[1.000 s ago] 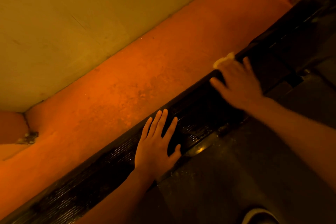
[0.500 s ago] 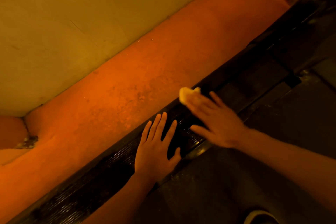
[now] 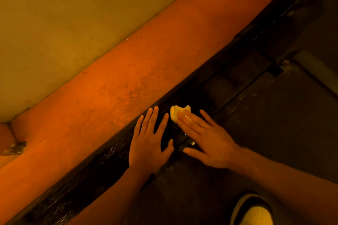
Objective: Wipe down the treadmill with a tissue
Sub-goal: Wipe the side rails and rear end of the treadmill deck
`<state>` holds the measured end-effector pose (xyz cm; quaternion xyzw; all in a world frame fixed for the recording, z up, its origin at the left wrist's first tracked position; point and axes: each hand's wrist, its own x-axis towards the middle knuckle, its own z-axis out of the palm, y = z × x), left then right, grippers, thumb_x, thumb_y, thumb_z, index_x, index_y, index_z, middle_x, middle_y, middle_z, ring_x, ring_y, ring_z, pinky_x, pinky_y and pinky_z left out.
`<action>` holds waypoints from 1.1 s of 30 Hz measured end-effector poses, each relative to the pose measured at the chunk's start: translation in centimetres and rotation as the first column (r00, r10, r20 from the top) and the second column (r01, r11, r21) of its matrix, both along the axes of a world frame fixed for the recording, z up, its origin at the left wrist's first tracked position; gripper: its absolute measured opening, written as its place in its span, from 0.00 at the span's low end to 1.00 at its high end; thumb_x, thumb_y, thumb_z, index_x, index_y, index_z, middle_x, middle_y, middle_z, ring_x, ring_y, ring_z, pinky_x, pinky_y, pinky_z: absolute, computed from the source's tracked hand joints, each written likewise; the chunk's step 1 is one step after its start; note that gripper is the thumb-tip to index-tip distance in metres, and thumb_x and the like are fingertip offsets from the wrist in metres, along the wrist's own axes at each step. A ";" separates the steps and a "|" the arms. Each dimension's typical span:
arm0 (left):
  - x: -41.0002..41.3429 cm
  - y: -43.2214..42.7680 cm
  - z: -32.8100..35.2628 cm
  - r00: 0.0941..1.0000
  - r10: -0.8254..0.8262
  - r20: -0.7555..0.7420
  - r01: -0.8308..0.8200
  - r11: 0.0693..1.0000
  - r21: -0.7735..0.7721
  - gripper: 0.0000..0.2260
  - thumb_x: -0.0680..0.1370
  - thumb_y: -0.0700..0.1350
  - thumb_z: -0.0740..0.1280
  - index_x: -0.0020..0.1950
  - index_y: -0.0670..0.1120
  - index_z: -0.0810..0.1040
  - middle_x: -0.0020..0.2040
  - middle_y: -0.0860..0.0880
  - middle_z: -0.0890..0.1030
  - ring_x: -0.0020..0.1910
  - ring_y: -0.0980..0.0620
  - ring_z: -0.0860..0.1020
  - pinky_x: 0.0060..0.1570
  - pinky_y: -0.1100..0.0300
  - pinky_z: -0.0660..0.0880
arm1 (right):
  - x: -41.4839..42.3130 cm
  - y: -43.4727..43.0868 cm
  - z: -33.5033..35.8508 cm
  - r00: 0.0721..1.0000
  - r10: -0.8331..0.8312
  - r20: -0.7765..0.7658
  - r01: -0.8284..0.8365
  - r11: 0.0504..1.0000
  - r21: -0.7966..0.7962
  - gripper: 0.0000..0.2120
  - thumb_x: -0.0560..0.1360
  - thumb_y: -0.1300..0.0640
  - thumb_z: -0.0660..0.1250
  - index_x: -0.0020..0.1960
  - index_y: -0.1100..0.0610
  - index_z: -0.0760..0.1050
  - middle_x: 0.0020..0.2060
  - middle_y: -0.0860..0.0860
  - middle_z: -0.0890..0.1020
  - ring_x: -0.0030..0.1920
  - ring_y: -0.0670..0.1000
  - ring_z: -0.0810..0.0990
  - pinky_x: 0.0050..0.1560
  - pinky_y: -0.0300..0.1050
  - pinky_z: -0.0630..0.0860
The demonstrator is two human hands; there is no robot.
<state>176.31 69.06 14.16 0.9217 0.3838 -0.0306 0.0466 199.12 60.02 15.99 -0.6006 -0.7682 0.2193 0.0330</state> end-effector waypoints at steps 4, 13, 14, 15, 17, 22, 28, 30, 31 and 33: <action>0.2 0.0 0.2 1.000 0.009 -0.002 -0.009 1.000 0.008 0.33 0.81 0.61 0.55 0.84 0.48 0.58 0.84 0.41 0.53 0.84 0.43 0.49 0.82 0.44 0.47 | 7.1 1.0 -0.5 0.936 -0.339 0.098 0.333 0.940 0.069 0.36 0.83 0.34 0.41 0.85 0.52 0.43 0.85 0.50 0.45 0.84 0.51 0.42 0.81 0.68 0.44; 0.0 -0.1 0.1 0.996 0.016 0.086 -0.016 1.000 0.003 0.33 0.80 0.60 0.57 0.83 0.47 0.62 0.84 0.40 0.56 0.84 0.43 0.52 0.81 0.43 0.51 | -4.1 -2.9 -0.7 0.961 -0.275 0.036 0.275 0.962 0.006 0.40 0.82 0.31 0.39 0.85 0.55 0.45 0.84 0.52 0.43 0.83 0.52 0.38 0.82 0.63 0.44; 0.0 -0.1 0.0 0.995 0.015 0.100 -0.016 1.000 0.009 0.33 0.80 0.60 0.57 0.83 0.47 0.63 0.84 0.40 0.57 0.83 0.43 0.54 0.81 0.43 0.52 | -5.5 -4.0 -0.7 0.981 -0.190 0.026 0.190 0.982 0.000 0.40 0.82 0.31 0.40 0.85 0.55 0.44 0.84 0.51 0.43 0.83 0.51 0.38 0.82 0.61 0.42; 0.1 -0.1 0.0 0.994 0.014 0.108 -0.016 1.000 0.014 0.32 0.81 0.60 0.57 0.83 0.47 0.63 0.83 0.40 0.58 0.83 0.43 0.55 0.81 0.44 0.52 | -5.9 -4.7 -0.8 0.994 -0.104 0.024 0.104 0.995 -0.001 0.39 0.83 0.32 0.42 0.85 0.55 0.43 0.84 0.51 0.43 0.83 0.51 0.38 0.82 0.60 0.40; 0.0 -0.1 0.0 0.994 0.014 0.105 -0.016 1.000 0.016 0.32 0.81 0.60 0.56 0.83 0.47 0.63 0.84 0.40 0.57 0.83 0.43 0.54 0.82 0.45 0.51 | -4.0 -4.6 -1.0 0.999 0.019 0.051 -0.020 1.000 0.018 0.38 0.84 0.33 0.44 0.85 0.54 0.43 0.84 0.51 0.43 0.83 0.51 0.38 0.82 0.58 0.38; 0.0 -0.1 -0.1 0.996 0.019 0.090 -0.019 1.000 -0.005 0.33 0.81 0.61 0.54 0.84 0.48 0.59 0.84 0.41 0.54 0.84 0.43 0.50 0.82 0.44 0.50 | 6.1 -1.8 -1.4 0.925 -0.358 0.124 0.349 0.933 0.084 0.38 0.83 0.33 0.42 0.85 0.53 0.45 0.85 0.51 0.46 0.84 0.52 0.43 0.81 0.67 0.47; 0.0 -0.1 -0.3 0.994 0.025 0.105 -0.025 1.000 -0.002 0.32 0.82 0.62 0.55 0.84 0.49 0.59 0.84 0.42 0.54 0.84 0.43 0.50 0.82 0.43 0.51 | 6.0 0.2 -0.8 0.784 -0.610 0.113 0.610 0.791 0.034 0.42 0.80 0.29 0.35 0.85 0.56 0.44 0.84 0.55 0.45 0.84 0.55 0.41 0.81 0.65 0.40; -0.1 0.0 -0.3 0.995 0.023 0.102 -0.024 1.000 0.006 0.32 0.83 0.63 0.55 0.84 0.49 0.60 0.84 0.42 0.54 0.84 0.44 0.50 0.82 0.44 0.51 | 1.9 -1.1 -0.5 0.885 -0.458 0.082 0.457 0.889 0.041 0.41 0.81 0.31 0.43 0.85 0.54 0.43 0.84 0.53 0.42 0.84 0.54 0.38 0.81 0.64 0.41; -0.2 0.0 -0.3 0.995 0.024 0.099 -0.025 1.000 0.013 0.32 0.83 0.63 0.55 0.84 0.49 0.60 0.84 0.42 0.55 0.84 0.44 0.51 0.82 0.44 0.51 | 0.0 -1.9 -0.4 0.933 -0.353 0.073 0.352 0.935 0.035 0.41 0.81 0.31 0.45 0.85 0.54 0.42 0.84 0.52 0.42 0.84 0.53 0.38 0.81 0.64 0.42; -0.1 0.0 -0.4 0.995 0.021 0.095 -0.024 0.999 0.028 0.32 0.82 0.63 0.57 0.84 0.49 0.60 0.84 0.41 0.55 0.84 0.43 0.52 0.82 0.45 0.50 | -2.0 -3.2 -0.7 0.985 -0.156 0.079 0.155 0.988 0.020 0.41 0.81 0.30 0.44 0.85 0.54 0.42 0.84 0.51 0.43 0.84 0.52 0.38 0.82 0.62 0.44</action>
